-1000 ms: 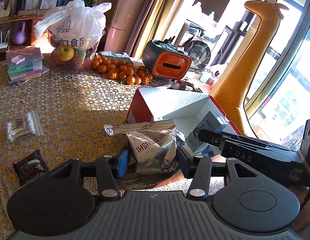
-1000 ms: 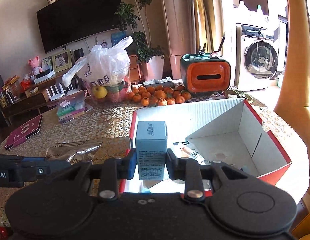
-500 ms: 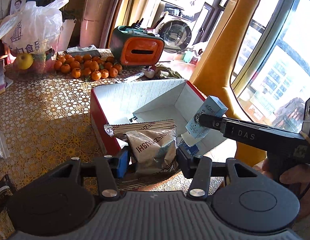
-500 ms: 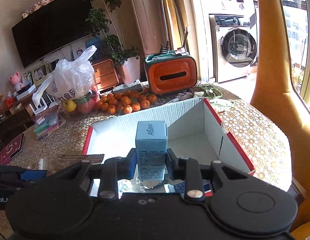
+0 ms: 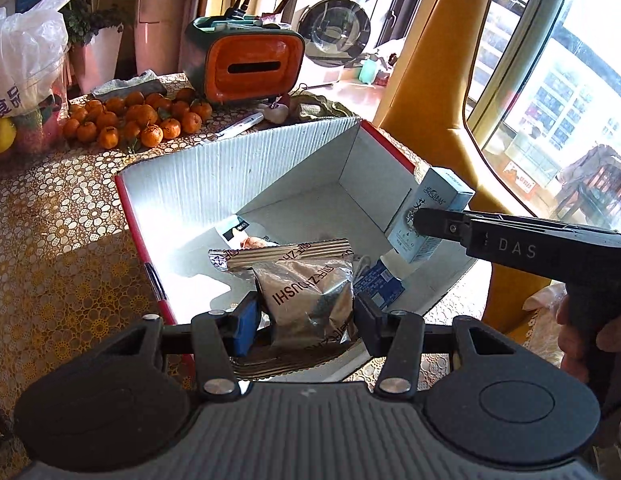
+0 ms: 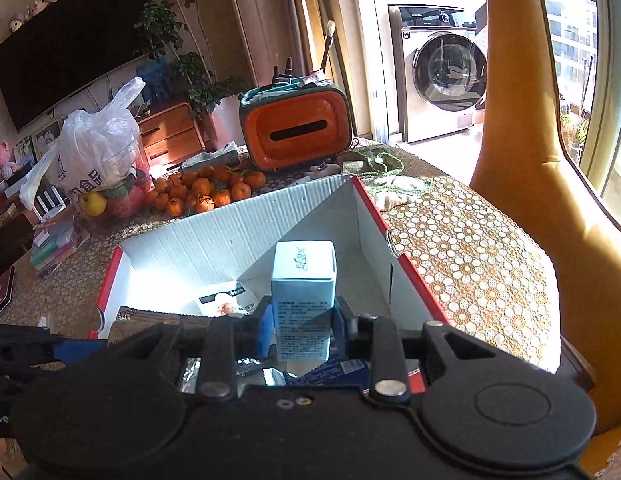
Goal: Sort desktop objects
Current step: 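Lower the foil pouch and blue box with both grippers into the red box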
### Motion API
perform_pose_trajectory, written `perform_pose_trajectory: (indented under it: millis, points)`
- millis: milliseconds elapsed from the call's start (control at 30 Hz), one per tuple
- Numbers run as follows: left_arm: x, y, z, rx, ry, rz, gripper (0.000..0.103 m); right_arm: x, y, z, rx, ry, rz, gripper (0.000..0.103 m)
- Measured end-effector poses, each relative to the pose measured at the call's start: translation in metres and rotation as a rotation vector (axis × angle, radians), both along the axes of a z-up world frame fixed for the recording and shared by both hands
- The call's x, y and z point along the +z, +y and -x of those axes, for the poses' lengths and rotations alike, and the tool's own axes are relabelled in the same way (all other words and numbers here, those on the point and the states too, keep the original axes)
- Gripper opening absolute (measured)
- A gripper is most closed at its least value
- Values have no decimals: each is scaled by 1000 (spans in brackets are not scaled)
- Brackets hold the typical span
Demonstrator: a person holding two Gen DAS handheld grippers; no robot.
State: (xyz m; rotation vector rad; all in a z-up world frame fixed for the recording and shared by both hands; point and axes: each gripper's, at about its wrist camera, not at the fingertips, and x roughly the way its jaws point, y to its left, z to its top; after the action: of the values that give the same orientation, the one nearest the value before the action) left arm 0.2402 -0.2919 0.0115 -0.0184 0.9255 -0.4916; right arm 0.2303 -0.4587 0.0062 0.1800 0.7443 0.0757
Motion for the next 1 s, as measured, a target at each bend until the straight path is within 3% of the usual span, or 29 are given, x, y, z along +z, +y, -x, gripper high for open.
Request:
perform_pose_trajectory:
  millis: [300, 667, 1000]
  points:
    - [-25, -8, -21, 14, 49, -36, 50, -26, 7, -26, 19, 80, 28, 29]
    - [-31, -23, -25, -28, 19, -123, 50, -48, 13, -57, 15, 151, 49, 30]
    - [-45, -33, -27, -60, 72, -144, 50, -53, 12, -70, 15, 176, 53, 34]
